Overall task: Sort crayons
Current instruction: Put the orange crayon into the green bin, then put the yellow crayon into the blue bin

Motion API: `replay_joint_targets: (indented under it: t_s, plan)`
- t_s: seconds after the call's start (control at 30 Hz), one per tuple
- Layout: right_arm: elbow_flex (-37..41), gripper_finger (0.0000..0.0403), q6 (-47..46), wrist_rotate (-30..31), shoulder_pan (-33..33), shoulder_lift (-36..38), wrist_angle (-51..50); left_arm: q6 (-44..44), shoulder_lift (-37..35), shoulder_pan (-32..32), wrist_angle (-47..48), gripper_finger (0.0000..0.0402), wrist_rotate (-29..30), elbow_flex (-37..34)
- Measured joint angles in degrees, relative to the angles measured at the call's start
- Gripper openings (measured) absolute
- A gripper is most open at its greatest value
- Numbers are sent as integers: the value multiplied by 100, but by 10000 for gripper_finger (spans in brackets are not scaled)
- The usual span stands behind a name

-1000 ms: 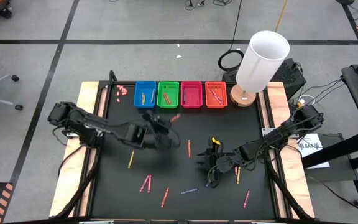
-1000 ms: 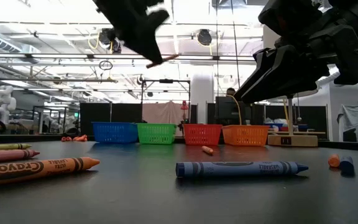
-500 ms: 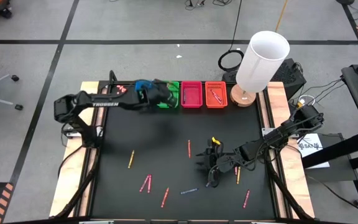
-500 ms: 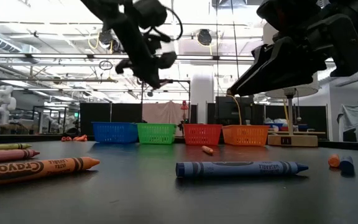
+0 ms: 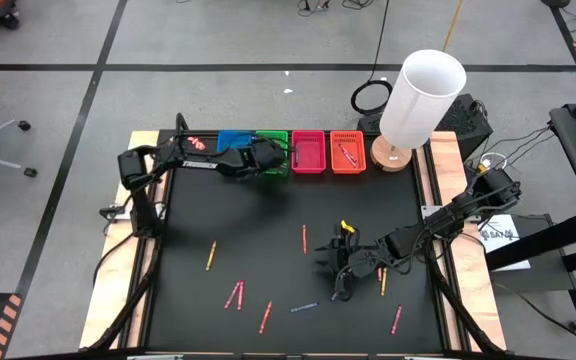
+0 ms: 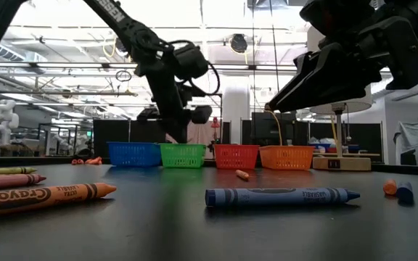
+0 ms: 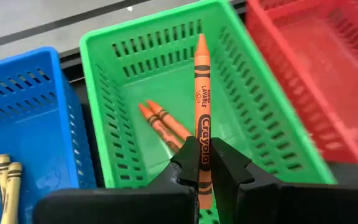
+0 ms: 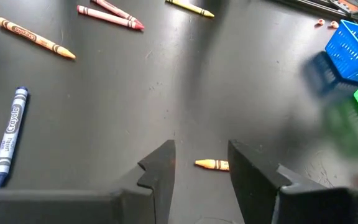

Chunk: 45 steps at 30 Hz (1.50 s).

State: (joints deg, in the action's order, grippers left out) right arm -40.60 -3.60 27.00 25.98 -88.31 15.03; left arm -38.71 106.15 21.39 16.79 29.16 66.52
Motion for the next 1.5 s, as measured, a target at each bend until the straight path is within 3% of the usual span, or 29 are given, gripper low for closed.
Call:
replay_joint_targets:
  t_s: [0.17,0.53,0.73,1.07,1.33,1.5]
  plan:
    - [0,134,2,0,0,0,4,-2,134,73,-163,29,54,0]
    - [0,134,-10,0,-1,0,17,33,114,36,-386,130,84,0]
    - [0,134,-170,0,0,0,61,724,-312,-403,-250,141,95,0]
    - [-7,134,-510,119,-52,-164,178,966,-958,-2321,1137,141,1109,-35]
    - [-4,134,-1089,572,-127,-518,483,638,-954,-3894,1723,141,1244,-46]
    - [-5,134,-1504,-258,-6,-478,395,451,-986,-4877,1617,141,1316,-48]
